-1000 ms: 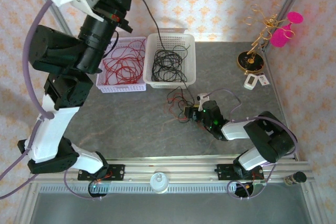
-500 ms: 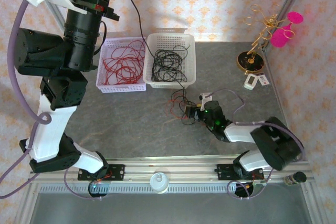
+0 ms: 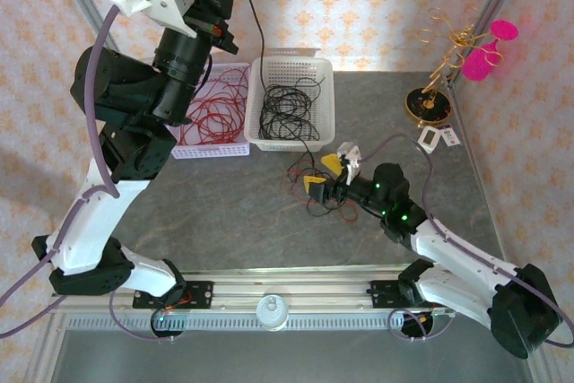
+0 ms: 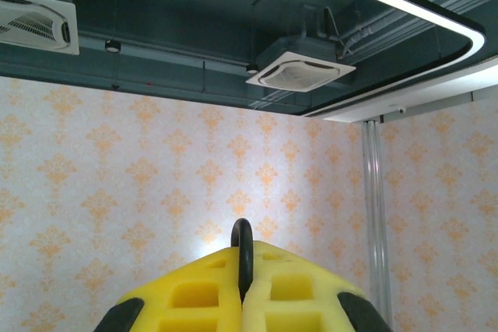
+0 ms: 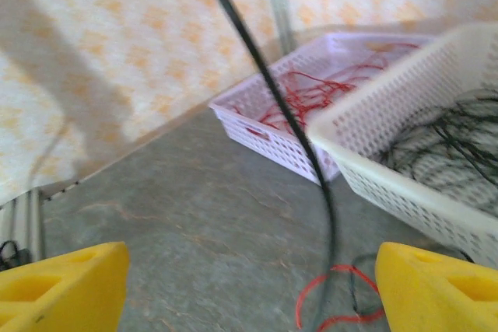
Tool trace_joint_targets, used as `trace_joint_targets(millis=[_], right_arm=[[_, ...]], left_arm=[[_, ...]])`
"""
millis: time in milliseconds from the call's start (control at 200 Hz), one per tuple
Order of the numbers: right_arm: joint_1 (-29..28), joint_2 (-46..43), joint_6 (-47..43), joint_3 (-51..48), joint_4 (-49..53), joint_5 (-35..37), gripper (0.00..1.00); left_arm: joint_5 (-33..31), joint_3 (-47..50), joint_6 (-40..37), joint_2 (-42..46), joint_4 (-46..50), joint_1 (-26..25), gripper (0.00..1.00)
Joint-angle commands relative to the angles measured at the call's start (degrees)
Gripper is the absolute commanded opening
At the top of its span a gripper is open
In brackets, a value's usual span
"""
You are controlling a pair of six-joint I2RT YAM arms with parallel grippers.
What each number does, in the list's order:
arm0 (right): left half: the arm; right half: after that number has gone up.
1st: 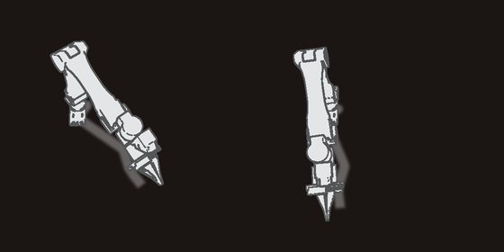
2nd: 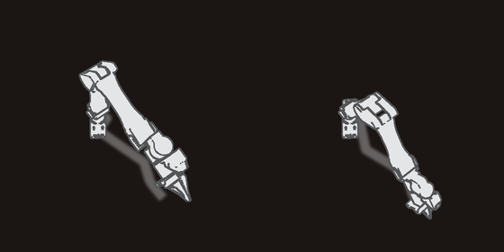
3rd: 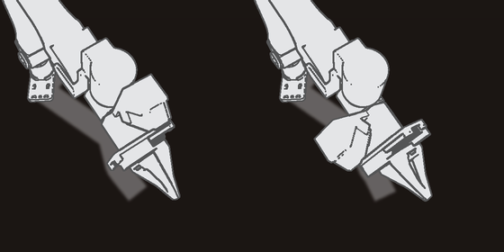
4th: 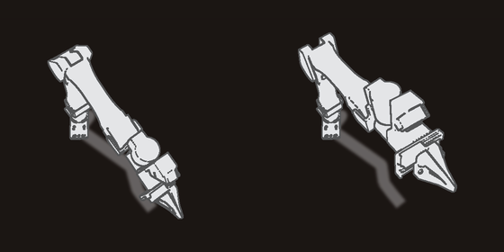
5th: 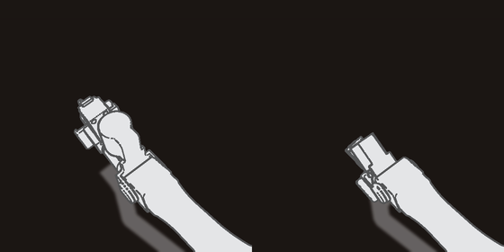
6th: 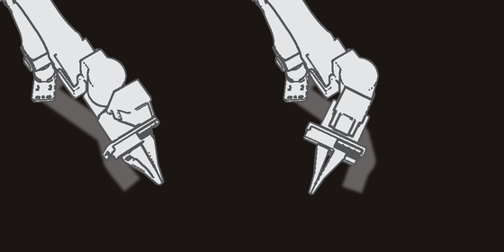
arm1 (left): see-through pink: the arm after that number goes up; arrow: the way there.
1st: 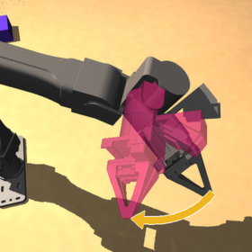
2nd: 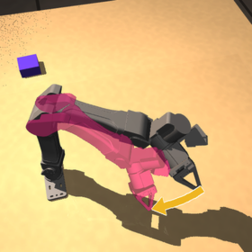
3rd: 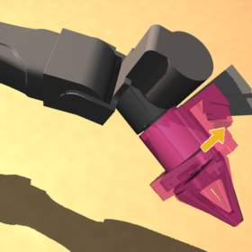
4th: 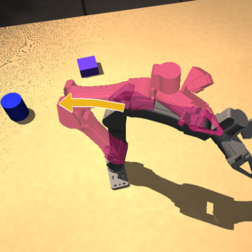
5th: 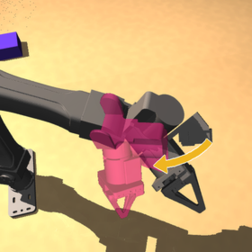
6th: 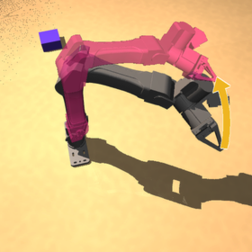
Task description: Untangle the cables
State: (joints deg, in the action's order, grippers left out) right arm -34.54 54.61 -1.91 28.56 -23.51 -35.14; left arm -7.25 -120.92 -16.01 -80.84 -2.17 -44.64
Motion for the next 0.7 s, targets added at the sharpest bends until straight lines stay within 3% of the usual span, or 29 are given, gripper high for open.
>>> trace_joint_targets(millis=[0, 115, 230, 335, 465, 636, 696], right_arm=[[-0.44, 3.57, -7.04, 7.34, 4.30, -5.62, 0.82], [-0.43, 9.41, -10.53, 13.81, 7.33, -1.43, 0.77], [-0.35, 13.46, -10.82, 18.14, 6.84, 1.04, 0.64], [-0.37, 17.55, -9.70, 22.80, 7.41, 1.77, 0.44], [-0.26, 21.48, -7.69, 30.15, 11.13, 8.36, 0.00], [0.14, 20.41, -7.53, 37.89, 16.36, 13.42, 0.00], [0.16, 19.52, -7.99, 40.17, 17.85, 14.85, 0.00]], left_arm=[[1.75, -0.37, 1.48, 1.10, -1.43, 0.02, 0.00], [2.05, 0.16, 2.03, 1.77, -1.21, 0.04, 0.00], [1.67, 1.35, 2.36, 2.90, -0.79, 0.08, 0.00], [0.89, 3.74, 2.41, 4.44, -0.90, 0.08, 0.00], [-0.46, 7.94, 2.99, 7.35, -1.35, 0.08, 0.00], [-9.43, 23.77, 10.13, 17.11, -3.79, 0.08, 0.00], [-11.28, 31.81, 14.05, 22.36, -2.77, 0.08, 0.13]])
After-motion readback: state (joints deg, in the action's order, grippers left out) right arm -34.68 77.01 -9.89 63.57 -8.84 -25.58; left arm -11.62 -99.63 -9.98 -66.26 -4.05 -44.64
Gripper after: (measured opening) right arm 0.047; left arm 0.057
